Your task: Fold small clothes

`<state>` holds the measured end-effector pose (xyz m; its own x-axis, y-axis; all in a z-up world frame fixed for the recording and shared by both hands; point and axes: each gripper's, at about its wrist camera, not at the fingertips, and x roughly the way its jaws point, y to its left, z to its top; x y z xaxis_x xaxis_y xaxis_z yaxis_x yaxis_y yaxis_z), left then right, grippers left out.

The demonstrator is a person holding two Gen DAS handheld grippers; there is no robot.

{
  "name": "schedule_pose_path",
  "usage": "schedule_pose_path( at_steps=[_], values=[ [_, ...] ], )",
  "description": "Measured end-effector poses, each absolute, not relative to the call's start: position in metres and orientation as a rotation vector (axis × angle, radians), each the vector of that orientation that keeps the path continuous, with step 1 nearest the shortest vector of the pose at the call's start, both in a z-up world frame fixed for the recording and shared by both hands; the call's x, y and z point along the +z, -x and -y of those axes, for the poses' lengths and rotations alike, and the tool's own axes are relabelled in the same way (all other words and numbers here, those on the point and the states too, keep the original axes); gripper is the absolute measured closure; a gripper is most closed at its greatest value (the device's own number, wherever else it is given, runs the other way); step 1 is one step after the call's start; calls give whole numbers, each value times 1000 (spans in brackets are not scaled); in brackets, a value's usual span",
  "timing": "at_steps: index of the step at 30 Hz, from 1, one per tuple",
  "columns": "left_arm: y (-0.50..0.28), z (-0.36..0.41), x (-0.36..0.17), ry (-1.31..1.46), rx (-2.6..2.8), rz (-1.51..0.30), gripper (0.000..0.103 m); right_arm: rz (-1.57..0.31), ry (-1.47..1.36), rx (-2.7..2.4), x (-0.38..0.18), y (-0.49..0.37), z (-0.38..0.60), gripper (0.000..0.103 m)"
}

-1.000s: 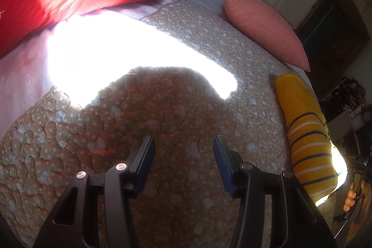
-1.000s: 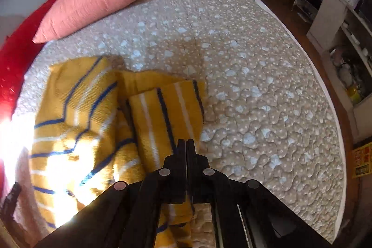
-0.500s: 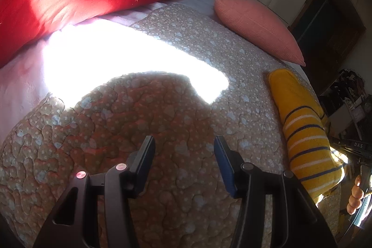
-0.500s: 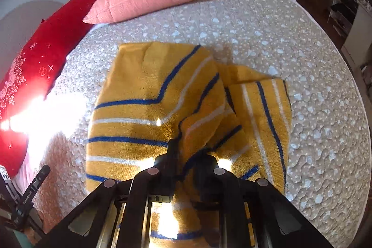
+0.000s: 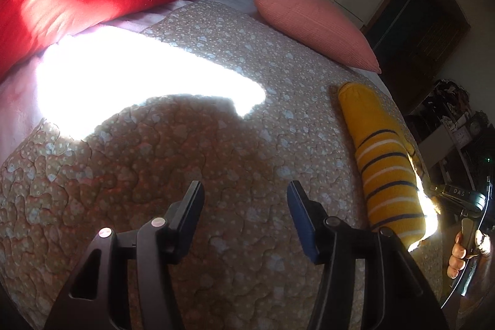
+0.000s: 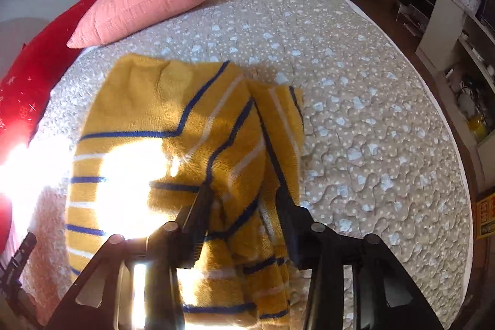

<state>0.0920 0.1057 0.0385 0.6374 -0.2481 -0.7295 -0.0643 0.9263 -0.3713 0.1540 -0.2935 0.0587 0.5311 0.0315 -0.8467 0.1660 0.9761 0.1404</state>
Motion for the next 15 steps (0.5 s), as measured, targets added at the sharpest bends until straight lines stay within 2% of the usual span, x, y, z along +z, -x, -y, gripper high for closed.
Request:
schedule_pose_path(
  at_steps=[5, 7, 10, 14, 15],
  values=[
    [-93, -59, 72, 285, -197, -853, 47, -842, -166, -57, 109, -117, 291, 55],
    [-99, -31, 83, 220, -213, -854, 39, -821, -215, 51, 117, -112, 285, 55],
    [-118, 11, 83, 178, -284, -884, 36, -865, -309, 184, 102, -119, 275, 57],
    [-151, 53, 50, 173, -296, -992, 35, -949, -295, 81, 45, -131, 280, 59],
    [-159, 61, 39, 174, -304, -1035, 30, -968, -323, 78, 30, -132, 287, 59]
  ],
)
